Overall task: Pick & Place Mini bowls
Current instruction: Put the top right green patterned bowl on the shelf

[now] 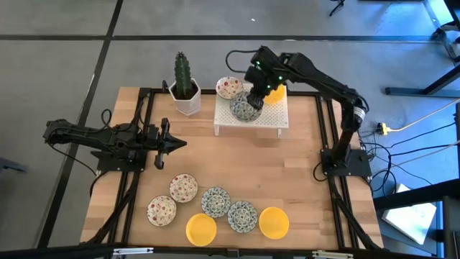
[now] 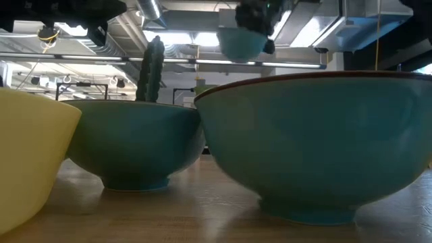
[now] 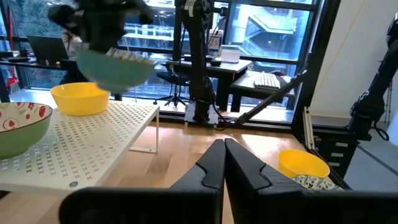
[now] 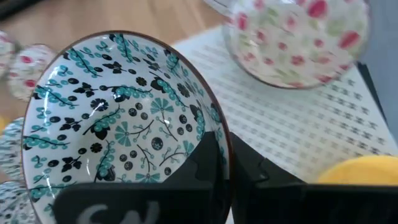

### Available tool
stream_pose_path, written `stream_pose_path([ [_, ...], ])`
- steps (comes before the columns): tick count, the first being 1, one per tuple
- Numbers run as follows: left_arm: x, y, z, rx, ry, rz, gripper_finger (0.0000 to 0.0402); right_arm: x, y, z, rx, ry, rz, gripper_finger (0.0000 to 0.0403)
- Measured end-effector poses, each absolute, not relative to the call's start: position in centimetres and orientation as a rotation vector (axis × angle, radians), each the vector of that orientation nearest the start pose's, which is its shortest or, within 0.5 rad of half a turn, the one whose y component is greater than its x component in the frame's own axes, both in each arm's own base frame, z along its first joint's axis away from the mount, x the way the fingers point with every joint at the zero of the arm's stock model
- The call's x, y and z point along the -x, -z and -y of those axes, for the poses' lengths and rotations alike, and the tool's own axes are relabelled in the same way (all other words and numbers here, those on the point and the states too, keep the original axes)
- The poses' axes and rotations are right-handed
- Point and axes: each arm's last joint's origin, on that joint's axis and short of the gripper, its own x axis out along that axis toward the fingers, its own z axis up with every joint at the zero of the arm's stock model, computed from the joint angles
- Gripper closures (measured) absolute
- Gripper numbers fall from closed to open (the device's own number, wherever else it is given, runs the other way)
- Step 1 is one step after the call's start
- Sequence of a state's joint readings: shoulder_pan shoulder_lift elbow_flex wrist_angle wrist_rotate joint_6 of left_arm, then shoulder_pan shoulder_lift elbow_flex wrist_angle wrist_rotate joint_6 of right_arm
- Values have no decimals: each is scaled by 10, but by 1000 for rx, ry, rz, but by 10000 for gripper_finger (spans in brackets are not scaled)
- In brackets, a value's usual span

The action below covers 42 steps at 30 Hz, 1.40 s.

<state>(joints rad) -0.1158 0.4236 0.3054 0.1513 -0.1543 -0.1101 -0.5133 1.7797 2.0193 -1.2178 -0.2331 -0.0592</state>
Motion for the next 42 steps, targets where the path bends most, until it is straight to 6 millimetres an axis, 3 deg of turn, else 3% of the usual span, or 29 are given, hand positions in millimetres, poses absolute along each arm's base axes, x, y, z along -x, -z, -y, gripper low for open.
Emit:
stream_pose_path([
  [7, -126, -246, 10, 115, -44, 36, 398, -332, -362, 186, -307, 208, -1026, 389],
  [14, -126, -246, 10, 115, -45, 36, 398, -339, -345, 193, -336, 178, -1078, 389],
  [24, -126, -243, 10, 122, -28, 4, 398, -330, -340, 207, -350, 273, -1120, 389],
  [34, -126, -243, 10, 144, -27, 5, 398, -326, -339, 206, -369, 270, -1161, 389],
  [42, -126, -243, 10, 145, -30, 8, 398, -327, -321, 207, -384, 274, -1188, 388],
])
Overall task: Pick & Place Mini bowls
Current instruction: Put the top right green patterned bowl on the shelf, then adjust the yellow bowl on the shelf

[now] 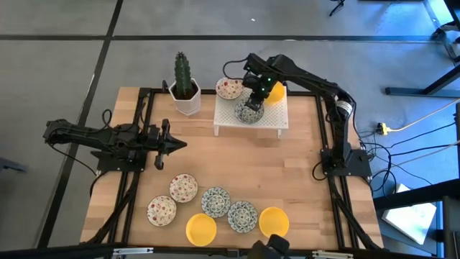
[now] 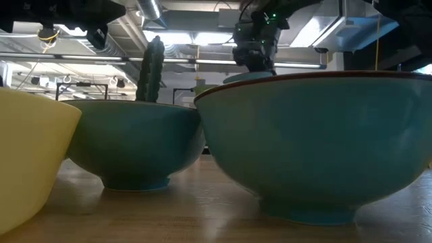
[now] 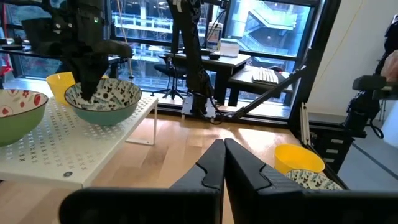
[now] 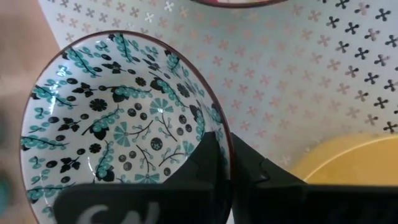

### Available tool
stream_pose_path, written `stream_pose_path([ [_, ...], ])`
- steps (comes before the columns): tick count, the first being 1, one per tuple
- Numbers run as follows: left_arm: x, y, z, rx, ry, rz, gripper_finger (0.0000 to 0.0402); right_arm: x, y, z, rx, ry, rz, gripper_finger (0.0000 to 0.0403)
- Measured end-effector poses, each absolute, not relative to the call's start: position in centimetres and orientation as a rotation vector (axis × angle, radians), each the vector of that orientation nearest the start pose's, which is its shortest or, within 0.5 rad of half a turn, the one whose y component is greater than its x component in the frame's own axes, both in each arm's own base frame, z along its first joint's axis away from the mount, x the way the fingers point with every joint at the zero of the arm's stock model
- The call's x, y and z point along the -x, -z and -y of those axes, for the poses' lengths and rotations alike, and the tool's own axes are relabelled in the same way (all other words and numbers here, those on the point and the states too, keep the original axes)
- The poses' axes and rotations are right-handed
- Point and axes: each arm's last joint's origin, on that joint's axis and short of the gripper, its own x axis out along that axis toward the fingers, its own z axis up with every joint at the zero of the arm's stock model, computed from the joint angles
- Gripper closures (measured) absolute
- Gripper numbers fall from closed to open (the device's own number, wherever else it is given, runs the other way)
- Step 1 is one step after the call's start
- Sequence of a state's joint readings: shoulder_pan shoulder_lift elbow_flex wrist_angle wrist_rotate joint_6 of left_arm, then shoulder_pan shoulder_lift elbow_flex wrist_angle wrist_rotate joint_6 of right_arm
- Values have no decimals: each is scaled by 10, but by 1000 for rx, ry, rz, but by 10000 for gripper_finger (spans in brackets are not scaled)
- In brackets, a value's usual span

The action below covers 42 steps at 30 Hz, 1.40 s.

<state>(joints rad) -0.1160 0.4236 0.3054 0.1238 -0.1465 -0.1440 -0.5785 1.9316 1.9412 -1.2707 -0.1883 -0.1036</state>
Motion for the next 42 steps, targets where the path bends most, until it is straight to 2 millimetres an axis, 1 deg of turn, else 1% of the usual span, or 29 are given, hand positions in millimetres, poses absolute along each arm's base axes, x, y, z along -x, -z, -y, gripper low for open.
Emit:
stream_pose_path([
  [3, -126, -244, 10, 146, -30, 18, 398, -328, -317, 207, -387, 269, -1184, 377],
  [8, -126, -244, 10, 146, -30, 20, 398, -329, -314, 208, -372, 282, -1196, 341],
  [17, -126, -245, 10, 147, -30, 22, 398, -329, -313, 208, -371, 283, -1203, 294],
  [20, -126, -245, 10, 147, -30, 22, 398, -329, -318, 209, -369, 288, -1186, 282],
  [24, -126, -245, 10, 147, -30, 22, 398, -330, -329, 209, -352, 301, -1152, 271],
  [29, -126, -245, 10, 147, -30, 22, 398, -329, -351, 210, -328, 341, -1095, 265],
  [32, -126, -245, 10, 147, -30, 22, 398, -326, -372, 208, -312, 349, -1046, 264],
  [34, -126, -245, 10, 147, -30, 22, 398, -324, -391, 202, -272, 351, -1014, 264],
  [36, -126, -244, 10, 146, -30, 20, 398, -318, -412, 192, -181, 406, -1005, 268],
  [38, -126, -244, 10, 145, -31, 15, 398, -311, -432, 176, -46, 477, -1007, 282],
  [40, -126, -244, 10, 137, -31, 14, 398, -297, -449, 158, 73, 520, -1010, 309],
  [42, -126, -244, 10, 132, -31, 14, 398, -280, -459, 144, 123, 520, -1041, 352],
])
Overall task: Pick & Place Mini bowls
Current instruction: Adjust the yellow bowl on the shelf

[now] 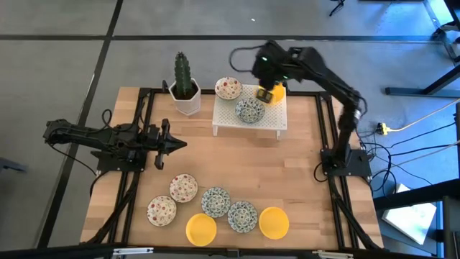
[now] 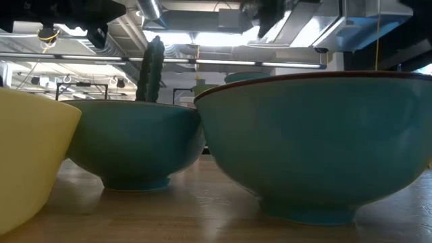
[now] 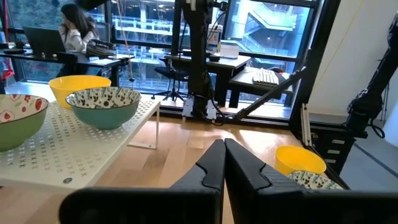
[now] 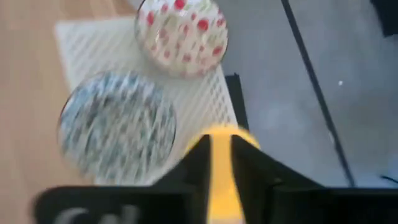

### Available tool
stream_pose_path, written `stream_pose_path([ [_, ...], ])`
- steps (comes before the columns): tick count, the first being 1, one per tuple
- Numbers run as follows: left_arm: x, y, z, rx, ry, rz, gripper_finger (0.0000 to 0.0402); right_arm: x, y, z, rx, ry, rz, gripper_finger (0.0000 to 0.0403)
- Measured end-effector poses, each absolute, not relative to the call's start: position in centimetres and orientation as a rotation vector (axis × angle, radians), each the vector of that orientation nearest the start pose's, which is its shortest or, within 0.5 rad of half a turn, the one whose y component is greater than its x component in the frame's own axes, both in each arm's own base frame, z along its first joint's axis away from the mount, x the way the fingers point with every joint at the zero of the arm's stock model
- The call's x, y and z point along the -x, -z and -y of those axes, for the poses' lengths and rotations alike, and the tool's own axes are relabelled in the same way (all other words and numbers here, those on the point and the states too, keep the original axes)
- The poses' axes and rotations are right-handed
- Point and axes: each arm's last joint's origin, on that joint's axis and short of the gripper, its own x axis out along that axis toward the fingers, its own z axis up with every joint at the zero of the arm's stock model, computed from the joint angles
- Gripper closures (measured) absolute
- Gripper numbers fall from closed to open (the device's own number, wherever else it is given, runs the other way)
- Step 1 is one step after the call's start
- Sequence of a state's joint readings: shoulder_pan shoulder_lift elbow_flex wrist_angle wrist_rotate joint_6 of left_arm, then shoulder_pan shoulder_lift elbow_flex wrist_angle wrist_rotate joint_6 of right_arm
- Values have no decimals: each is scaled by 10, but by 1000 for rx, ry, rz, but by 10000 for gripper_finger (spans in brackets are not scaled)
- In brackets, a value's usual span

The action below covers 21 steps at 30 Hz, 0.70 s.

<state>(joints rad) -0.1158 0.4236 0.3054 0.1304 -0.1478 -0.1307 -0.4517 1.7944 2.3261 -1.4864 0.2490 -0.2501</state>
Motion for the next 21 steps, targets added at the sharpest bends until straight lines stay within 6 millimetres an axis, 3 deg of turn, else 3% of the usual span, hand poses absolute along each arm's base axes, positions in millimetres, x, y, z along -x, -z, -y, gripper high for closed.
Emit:
stream_pose_path([
  [2, -126, -244, 10, 131, -31, 14, 398, -262, -464, 135, 105, 471, -1081, 388],
  [8, -126, -244, 10, 128, -57, 16, 398, -245, -473, 126, 6, 312, -972, 384],
  [12, -126, -244, 9, 127, -81, 17, 398, -247, -455, 129, 29, 309, -1089, 381],
  [16, -126, -244, 9, 118, -82, 17, 398, -253, -423, 136, 26, 270, -1230, 337],
  [21, -126, -244, 9, 94, -82, 16, 398, -259, -378, 148, 107, 305, -1443, 238],
])
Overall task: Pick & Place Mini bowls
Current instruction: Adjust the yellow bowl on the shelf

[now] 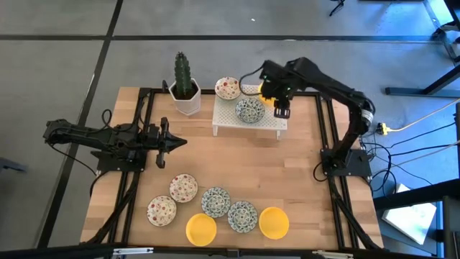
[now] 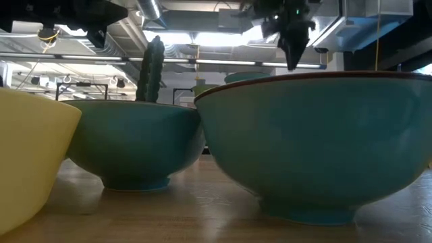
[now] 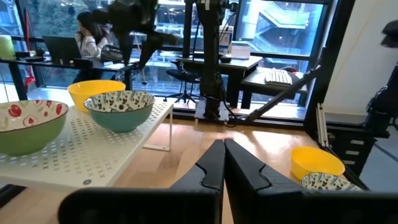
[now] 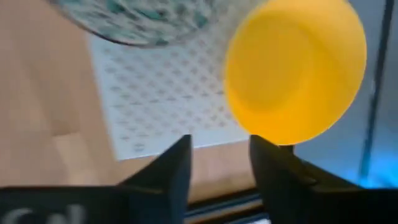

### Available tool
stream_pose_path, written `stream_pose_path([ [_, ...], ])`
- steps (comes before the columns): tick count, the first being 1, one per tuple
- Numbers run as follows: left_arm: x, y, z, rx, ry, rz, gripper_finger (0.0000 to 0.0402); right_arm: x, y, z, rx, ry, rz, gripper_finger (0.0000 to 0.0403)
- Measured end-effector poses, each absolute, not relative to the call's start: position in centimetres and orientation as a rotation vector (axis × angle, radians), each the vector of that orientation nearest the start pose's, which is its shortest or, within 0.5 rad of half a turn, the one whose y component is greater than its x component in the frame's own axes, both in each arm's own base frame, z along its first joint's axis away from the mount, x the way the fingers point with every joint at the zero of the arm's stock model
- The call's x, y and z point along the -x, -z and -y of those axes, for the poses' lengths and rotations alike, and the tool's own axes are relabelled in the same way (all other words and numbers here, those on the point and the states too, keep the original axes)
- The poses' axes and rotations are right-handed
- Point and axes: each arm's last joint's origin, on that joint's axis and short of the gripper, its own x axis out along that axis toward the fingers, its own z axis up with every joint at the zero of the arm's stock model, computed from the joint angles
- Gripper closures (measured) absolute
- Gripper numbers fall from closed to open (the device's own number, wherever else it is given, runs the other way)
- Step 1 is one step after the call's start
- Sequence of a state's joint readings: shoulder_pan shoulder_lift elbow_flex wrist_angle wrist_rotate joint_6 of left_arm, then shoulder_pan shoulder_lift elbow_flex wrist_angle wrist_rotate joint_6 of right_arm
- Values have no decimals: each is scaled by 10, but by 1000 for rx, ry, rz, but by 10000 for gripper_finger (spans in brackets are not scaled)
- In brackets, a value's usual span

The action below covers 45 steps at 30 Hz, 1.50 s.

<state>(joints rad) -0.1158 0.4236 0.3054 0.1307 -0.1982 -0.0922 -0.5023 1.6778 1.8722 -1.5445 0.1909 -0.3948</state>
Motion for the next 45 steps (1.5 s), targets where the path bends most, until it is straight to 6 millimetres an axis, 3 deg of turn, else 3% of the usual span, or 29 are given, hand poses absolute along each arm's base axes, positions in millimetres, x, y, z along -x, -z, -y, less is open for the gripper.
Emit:
stream_pose_path([
  [5, -126, -244, 9, 93, -82, 16, 398, -259, -363, 161, 86, 300, -1423, 160],
  [9, -126, -244, 9, 93, -81, 16, 398, -261, -359, 168, 69, 297, -1386, 152],
  [24, -126, -244, 9, 93, -81, 17, 398, -266, -329, 174, 82, 281, -1399, 216],
  [45, -126, -244, 9, 93, -81, 16, 398, -271, -320, 184, 89, 326, -1415, 308],
])
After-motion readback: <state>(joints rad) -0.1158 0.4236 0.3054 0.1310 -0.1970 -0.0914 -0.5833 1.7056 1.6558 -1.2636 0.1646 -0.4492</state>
